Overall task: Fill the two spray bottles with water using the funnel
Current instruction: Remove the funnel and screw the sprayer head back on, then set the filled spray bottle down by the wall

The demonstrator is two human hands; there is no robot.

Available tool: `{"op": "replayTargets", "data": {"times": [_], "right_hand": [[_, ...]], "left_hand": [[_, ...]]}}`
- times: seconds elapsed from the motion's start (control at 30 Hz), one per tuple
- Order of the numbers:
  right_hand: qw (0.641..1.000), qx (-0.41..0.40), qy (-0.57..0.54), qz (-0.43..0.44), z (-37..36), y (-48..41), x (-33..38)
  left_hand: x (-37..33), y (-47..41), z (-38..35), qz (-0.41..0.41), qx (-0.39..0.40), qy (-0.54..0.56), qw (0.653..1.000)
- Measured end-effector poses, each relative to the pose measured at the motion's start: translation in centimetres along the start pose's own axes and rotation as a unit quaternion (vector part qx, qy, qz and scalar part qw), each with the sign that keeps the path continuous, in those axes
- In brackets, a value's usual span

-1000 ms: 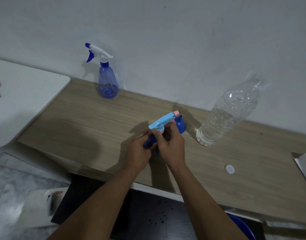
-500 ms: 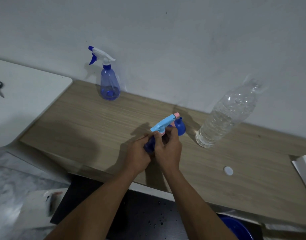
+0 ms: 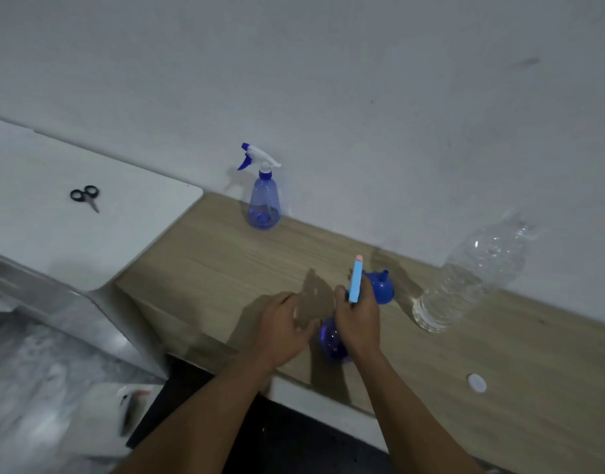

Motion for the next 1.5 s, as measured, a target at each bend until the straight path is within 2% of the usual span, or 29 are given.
{"op": "replayTargets", "data": {"times": [0.07,0.13,0.3,0.43,0.63,1.03,1.2,1.3,1.5], "right_hand": [[0.999,0.032,0.025,-0.003,-0.8,1.0,0.7],[0.997,0.068,0.034,-0.013,-1.8,2.0,1.0],[0.986,0.14,0.054,-0.069,-4.1,4.8,1.7],[0.976,0.182,0.079,-0.092,-5.4,6.9,2.4],[0.967,0.17,0.128,-0.138,-5.2,9.0,2.2],[0.981,0.159,0.077,-0.085,-4.2,9.8,3.5],[0.983,0.137,0.069,-0.102,-3.6,9.8,3.4],[0.98,0.127,0.109,-0.107,-3.1,10.0,3.2],[0.982,0.142,0.076,-0.1,-3.0,10.1,2.7]], "left_hand": [[1.9,-0.5,2.9,0.004,-0.02,-0.068,0.998],[3.7,-1.0,5.6,0.023,0.002,-0.115,0.993],[6.6,-1.1,9.9,0.057,0.046,-0.181,0.981],[7.9,-0.2,12.1,0.068,0.044,-0.208,0.975],[8.5,0.6,13.7,0.072,0.039,-0.223,0.971],[9.7,1.7,14.4,0.095,0.059,-0.22,0.969],[9.7,1.7,14.4,0.094,0.061,-0.221,0.969],[9.8,1.7,14.3,0.094,0.066,-0.223,0.968],[10.1,1.7,14.1,0.098,0.07,-0.218,0.968]]}}
Point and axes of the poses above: each hand's wrist, its own y-axis away from the middle knuckle, its own z-axis out of the back of the hand, x = y × z, the point moved 5 cm from there along -y, towards the middle knuckle, and after that the axes turned 10 degrees about -y, right-handed, at the moved point
